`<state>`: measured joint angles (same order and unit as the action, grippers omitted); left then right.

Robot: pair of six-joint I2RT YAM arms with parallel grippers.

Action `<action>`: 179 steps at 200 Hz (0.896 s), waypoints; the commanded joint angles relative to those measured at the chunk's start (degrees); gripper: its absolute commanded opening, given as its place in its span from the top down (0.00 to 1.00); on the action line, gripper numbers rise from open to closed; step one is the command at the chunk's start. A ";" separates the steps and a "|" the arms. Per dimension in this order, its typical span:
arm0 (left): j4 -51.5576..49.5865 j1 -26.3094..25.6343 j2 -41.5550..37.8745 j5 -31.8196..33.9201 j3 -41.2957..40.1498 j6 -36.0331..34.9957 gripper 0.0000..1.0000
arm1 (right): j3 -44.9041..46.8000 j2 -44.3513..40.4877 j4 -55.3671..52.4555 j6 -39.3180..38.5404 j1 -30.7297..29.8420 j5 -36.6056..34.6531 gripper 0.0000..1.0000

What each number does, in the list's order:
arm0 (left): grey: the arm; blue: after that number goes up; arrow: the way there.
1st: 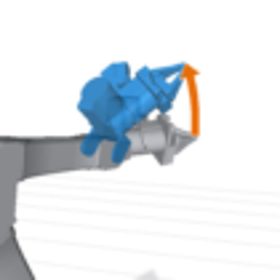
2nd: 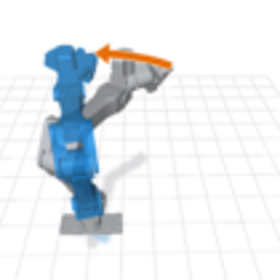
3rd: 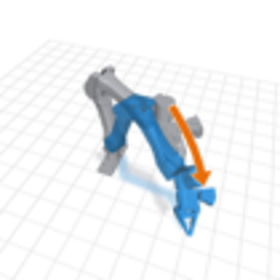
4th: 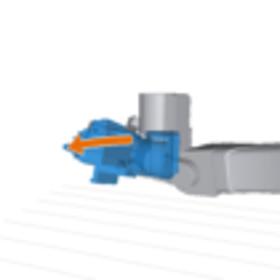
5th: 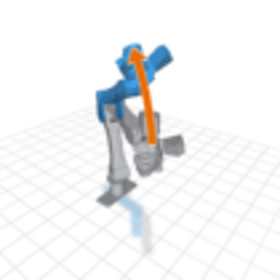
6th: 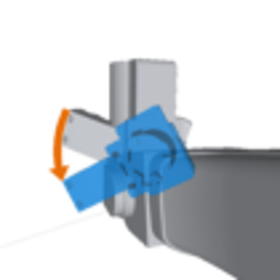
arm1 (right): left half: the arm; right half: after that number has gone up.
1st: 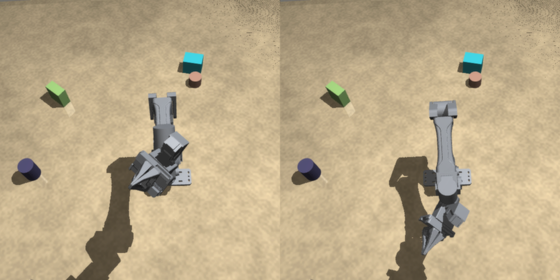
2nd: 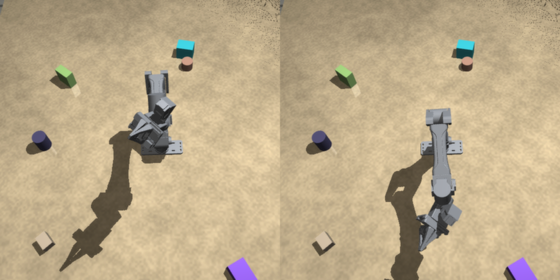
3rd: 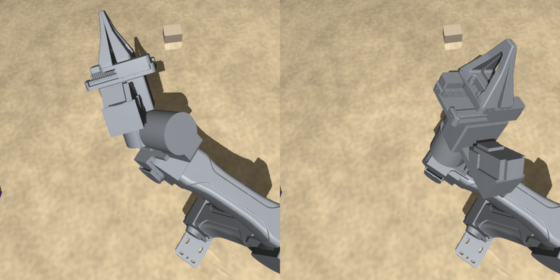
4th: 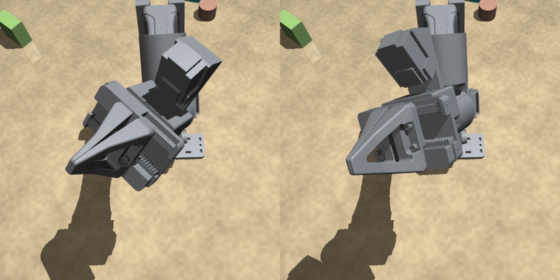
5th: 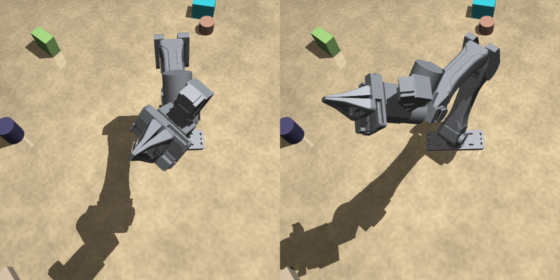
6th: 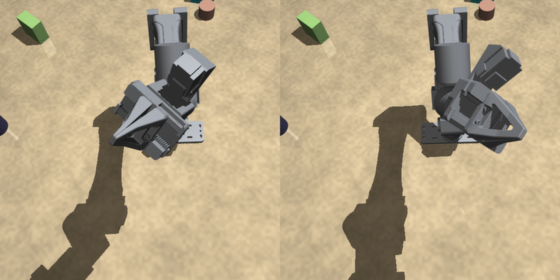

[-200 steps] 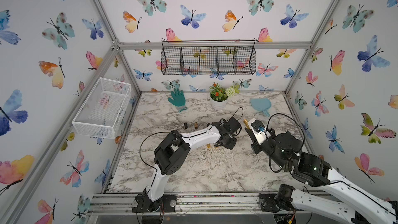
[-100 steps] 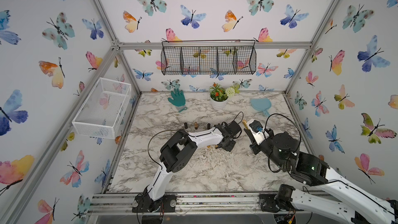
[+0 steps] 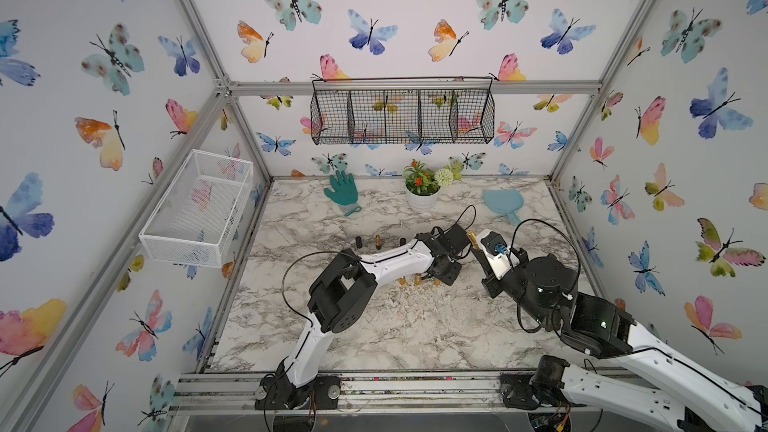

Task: Open the lipstick cap
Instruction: Place the cover at the center of the board, then place the lipstick at the center of the board.

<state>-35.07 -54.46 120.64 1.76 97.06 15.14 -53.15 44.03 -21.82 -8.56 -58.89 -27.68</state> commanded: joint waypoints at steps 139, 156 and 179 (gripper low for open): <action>9.75 28.51 -41.23 -55.05 -21.80 9.65 0.34 | 2.26 14.87 12.40 0.30 0.01 12.05 0.98; 10.14 28.92 -43.11 -56.33 -23.41 9.57 0.34 | 1.71 17.86 13.64 0.30 0.01 13.20 0.98; 10.17 29.04 -44.22 -56.48 -25.14 8.88 0.33 | 1.12 20.61 15.66 0.47 0.01 15.36 0.98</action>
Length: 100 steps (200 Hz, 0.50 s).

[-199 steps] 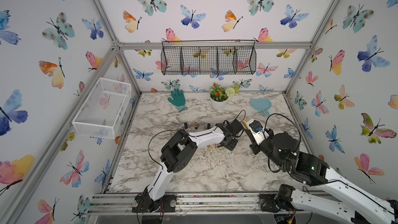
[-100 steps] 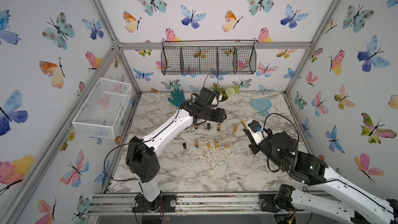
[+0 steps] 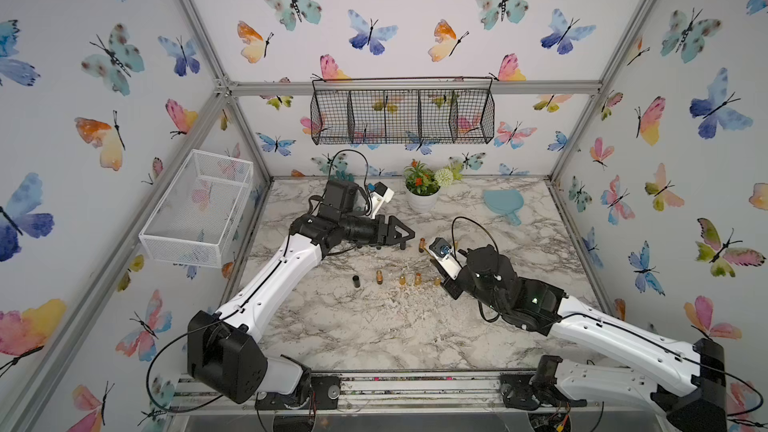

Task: Open the lipstick cap
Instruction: Place the lipstick at the center of the board.

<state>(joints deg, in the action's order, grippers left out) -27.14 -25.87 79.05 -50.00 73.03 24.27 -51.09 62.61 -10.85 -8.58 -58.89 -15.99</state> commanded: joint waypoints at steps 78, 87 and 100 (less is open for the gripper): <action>1.03 0.45 -2.49 -6.62 -3.91 -2.28 0.35 | -3.04 6.69 8.73 -0.91 0.01 5.85 0.98; 1.03 0.46 -2.32 -6.47 -4.11 -2.38 0.38 | -3.28 7.03 8.74 -1.00 0.01 6.17 0.98; 1.03 0.42 -1.91 -6.24 -4.17 -2.48 0.43 | -3.48 7.52 8.87 -1.09 0.01 6.56 0.98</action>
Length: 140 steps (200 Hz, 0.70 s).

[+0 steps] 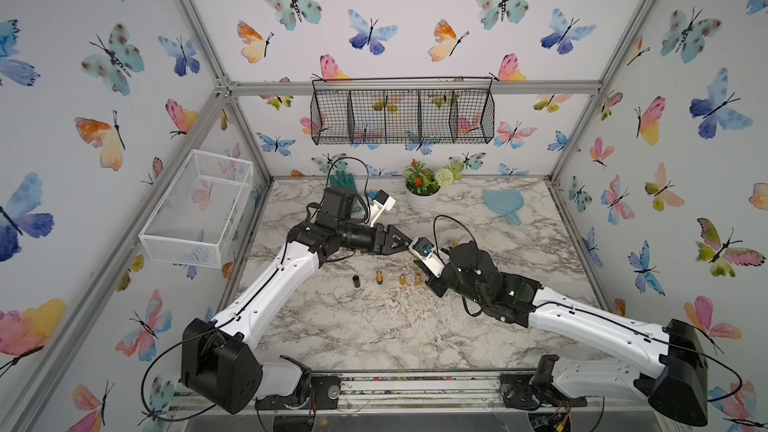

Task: Open the lipstick cap
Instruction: Place the lipstick at the center of the board.

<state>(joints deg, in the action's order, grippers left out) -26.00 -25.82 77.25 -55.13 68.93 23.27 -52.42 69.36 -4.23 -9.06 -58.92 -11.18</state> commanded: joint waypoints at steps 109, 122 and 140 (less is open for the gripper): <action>-0.10 0.42 1.76 -1.20 0.32 -1.72 0.74 | -1.37 1.35 3.41 -0.78 0.03 2.13 0.98; -0.10 0.41 1.66 -1.19 0.40 -1.73 0.76 | -1.35 1.46 3.52 -0.87 0.03 2.13 0.98; -0.10 0.38 1.63 -1.20 0.46 -1.73 0.83 | -1.32 1.73 3.48 -0.95 0.03 1.96 0.98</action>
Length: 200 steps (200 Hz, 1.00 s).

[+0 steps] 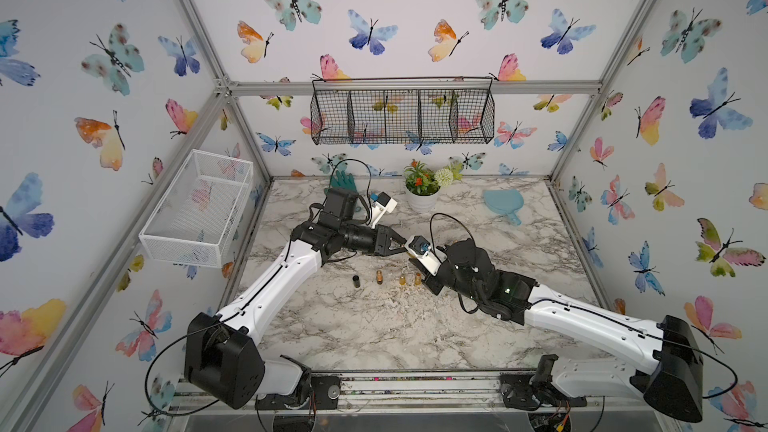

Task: Open the lipstick cap
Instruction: Place the lipstick at the center of the board.

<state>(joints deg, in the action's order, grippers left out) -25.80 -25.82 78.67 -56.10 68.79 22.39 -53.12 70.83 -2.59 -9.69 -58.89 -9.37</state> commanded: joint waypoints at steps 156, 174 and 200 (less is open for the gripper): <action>-3.43 -1.74 5.17 18.49 9.85 -1.80 0.92 | 1.44 -13.20 -7.46 -1.30 0.01 -14.81 0.51; -2.05 -3.53 6.82 19.45 9.97 -1.11 0.92 | 1.62 -15.15 -10.22 -0.57 0.01 -16.17 0.51; -1.62 -7.88 9.89 24.33 10.63 -1.59 0.92 | 1.64 -17.46 -12.64 0.20 0.01 -18.81 0.51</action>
<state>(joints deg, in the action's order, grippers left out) -27.94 -30.06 85.84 -37.63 78.24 21.67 -52.51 55.16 -10.44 -10.44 -58.92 -24.01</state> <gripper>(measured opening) 0.166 0.492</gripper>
